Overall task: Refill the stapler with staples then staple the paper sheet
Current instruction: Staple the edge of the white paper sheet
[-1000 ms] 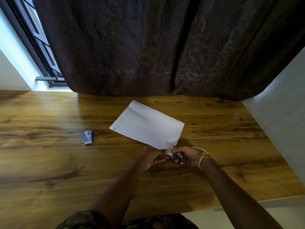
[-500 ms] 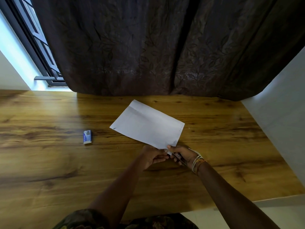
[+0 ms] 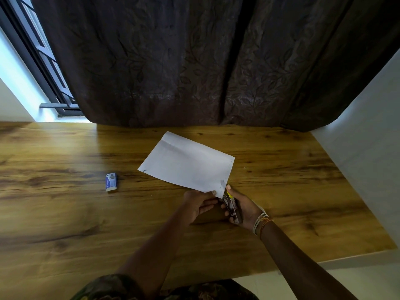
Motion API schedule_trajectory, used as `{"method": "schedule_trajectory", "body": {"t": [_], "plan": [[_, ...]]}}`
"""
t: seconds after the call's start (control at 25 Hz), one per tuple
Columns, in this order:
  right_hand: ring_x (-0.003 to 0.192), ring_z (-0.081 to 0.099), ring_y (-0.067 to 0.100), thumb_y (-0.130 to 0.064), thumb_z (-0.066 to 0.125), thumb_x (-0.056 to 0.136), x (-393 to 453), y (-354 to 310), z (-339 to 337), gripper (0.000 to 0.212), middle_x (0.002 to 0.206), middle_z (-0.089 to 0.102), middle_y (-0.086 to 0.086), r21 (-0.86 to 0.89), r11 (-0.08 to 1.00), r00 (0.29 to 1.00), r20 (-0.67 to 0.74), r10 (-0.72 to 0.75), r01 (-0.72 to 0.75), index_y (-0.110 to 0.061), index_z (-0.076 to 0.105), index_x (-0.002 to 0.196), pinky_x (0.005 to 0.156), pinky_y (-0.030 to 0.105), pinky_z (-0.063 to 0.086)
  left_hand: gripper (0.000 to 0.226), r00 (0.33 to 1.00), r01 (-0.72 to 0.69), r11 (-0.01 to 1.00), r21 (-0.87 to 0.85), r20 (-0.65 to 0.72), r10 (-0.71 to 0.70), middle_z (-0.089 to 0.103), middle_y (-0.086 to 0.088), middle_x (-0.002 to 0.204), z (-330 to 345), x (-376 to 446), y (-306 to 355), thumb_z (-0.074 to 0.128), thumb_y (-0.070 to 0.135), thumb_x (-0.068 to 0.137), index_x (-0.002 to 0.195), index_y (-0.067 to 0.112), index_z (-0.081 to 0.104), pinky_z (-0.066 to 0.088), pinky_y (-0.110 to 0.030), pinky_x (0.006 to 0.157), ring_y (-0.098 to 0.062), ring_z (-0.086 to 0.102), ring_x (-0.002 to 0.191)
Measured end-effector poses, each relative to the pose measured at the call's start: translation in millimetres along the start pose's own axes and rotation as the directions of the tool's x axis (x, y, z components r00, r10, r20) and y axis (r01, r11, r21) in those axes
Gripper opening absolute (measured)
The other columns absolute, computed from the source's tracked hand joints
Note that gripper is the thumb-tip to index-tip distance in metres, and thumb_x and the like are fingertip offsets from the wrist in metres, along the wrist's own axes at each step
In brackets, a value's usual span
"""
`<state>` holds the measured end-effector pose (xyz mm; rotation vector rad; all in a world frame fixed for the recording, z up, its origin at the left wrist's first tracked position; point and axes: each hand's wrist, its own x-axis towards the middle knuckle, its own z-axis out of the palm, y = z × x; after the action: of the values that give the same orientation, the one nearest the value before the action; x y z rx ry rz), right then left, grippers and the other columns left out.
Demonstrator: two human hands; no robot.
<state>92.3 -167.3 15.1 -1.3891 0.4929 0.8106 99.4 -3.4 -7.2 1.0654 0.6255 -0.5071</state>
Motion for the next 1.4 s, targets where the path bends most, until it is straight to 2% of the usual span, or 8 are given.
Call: {"method": "schedule_trajectory", "body": {"t": [0.36, 0.48, 0.64, 0.8, 0.88, 0.96, 1.08, 1.4], "plan": [[0.050, 0.053, 0.014, -0.065, 0.055, 0.080, 5.3, 9.6, 21.9, 0.052, 0.069, 0.063, 0.002, 0.109, 0.994, 1.000, -0.010, -0.024, 0.025, -0.014, 0.066, 0.084, 0.040, 0.021, 0.034, 0.035, 0.993, 0.006, 1.000, -0.005, -0.116, -0.006, 0.073, -0.016, 0.100, 8.8, 2.5, 0.2, 0.077, 0.000, 0.077, 0.109, 0.004, 0.063, 0.059, -0.045, 0.083, -0.028, 0.072, 0.091], [0.046, 0.046, 0.013, -0.047, 0.056, 0.086, 6.1, 11.4, 22.8, 0.035, 0.066, 0.061, 0.002, 0.119, 0.992, 0.995, -0.088, -0.039, 0.049, -0.013, 0.063, 0.083, 0.038, 0.019, 0.030, 0.026, 0.994, -0.003, 1.000, -0.029, -0.109, -0.001, 0.074, -0.014, 0.092, 7.2, 3.5, -0.3, 0.075, -0.001, 0.078, 0.100, 0.008, 0.062, 0.061, -0.041, 0.077, -0.024, 0.074, 0.083], [0.046, 0.044, 0.012, -0.009, 0.050, 0.086, 4.4, 12.1, 21.9, 0.012, 0.074, 0.063, 0.007, -0.129, 0.987, 0.971, -0.205, -0.126, 0.101, -0.007, 0.054, 0.097, 0.040, 0.019, 0.031, 0.027, 0.990, -0.009, 1.000, -0.001, -0.139, 0.008, 0.074, -0.012, 0.088, 7.0, 5.4, -0.5, 0.077, 0.000, 0.076, 0.093, 0.011, 0.059, 0.061, -0.043, 0.080, -0.023, 0.075, 0.080], [0.076, 0.064, 0.021, -0.015, 0.057, 0.089, 3.2, 11.1, 24.0, 0.023, 0.095, 0.063, 0.009, -0.449, 0.881, 0.922, -0.259, -0.288, 0.149, -0.011, 0.054, 0.112, 0.050, 0.031, 0.054, 0.021, 0.985, -0.016, 0.999, -0.041, -0.175, 0.009, 0.074, -0.014, 0.088, 8.4, 6.7, -2.8, 0.077, 0.001, 0.077, 0.093, 0.004, 0.063, 0.062, -0.039, 0.072, -0.023, 0.074, 0.078], [0.079, 0.065, 0.027, -0.019, 0.065, 0.084, 3.2, 13.5, 22.4, 0.017, 0.087, 0.066, 0.011, -0.643, 0.748, 0.845, -0.301, -0.442, 0.162, -0.009, 0.065, 0.097, 0.060, 0.036, 0.056, 0.017, 0.982, -0.024, 0.998, -0.058, -0.191, 0.013, 0.074, -0.014, 0.087, 10.2, 6.5, -2.8, 0.075, 0.001, 0.079, 0.092, 0.003, 0.064, 0.061, -0.035, 0.064, -0.022, 0.073, 0.075], [0.069, 0.060, 0.022, -0.022, 0.072, 0.078, 1.8, 16.3, 19.5, 0.014, 0.070, 0.063, 0.005, -0.763, 0.628, 0.759, -0.315, -0.569, 0.154, -0.009, 0.068, 0.080, 0.056, 0.023, 0.045, 0.015, 0.980, -0.028, 0.998, -0.057, -0.200, 0.016, 0.073, -0.012, 0.083, 12.3, 6.2, -3.0, 0.074, 0.000, 0.080, 0.090, 0.004, 0.064, 0.059, -0.032, 0.059, -0.020, 0.072, 0.072], [0.064, 0.053, 0.016, -0.025, 0.074, 0.076, 0.9, 19.1, 16.1, 0.018, 0.068, 0.062, 0.002, -0.823, 0.548, 0.706, -0.297, -0.643, 0.152, -0.008, 0.067, 0.079, 0.048, 0.012, 0.029, 0.016, 0.981, -0.031, 0.998, -0.046, -0.190, 0.022, 0.072, -0.009, 0.079, 12.8, 5.9, -3.8, 0.074, 0.001, 0.080, 0.092, 0.003, 0.064, 0.059, -0.031, 0.059, -0.019, 0.072, 0.072], [0.057, 0.048, 0.014, -0.026, 0.075, 0.072, 5.5, 17.8, 21.8, 0.023, 0.059, 0.053, -0.002, -0.763, 0.638, 0.720, -0.388, -0.576, 0.100, -0.014, 0.057, 0.065, 0.049, 0.024, 0.034, 0.027, 0.984, -0.031, 0.998, -0.060, -0.178, 0.020, 0.075, -0.015, 0.094, 10.4, 8.6, -4.9, 0.076, 0.003, 0.079, 0.103, 0.002, 0.065, 0.060, -0.032, 0.061, -0.019, 0.074, 0.077]]}}
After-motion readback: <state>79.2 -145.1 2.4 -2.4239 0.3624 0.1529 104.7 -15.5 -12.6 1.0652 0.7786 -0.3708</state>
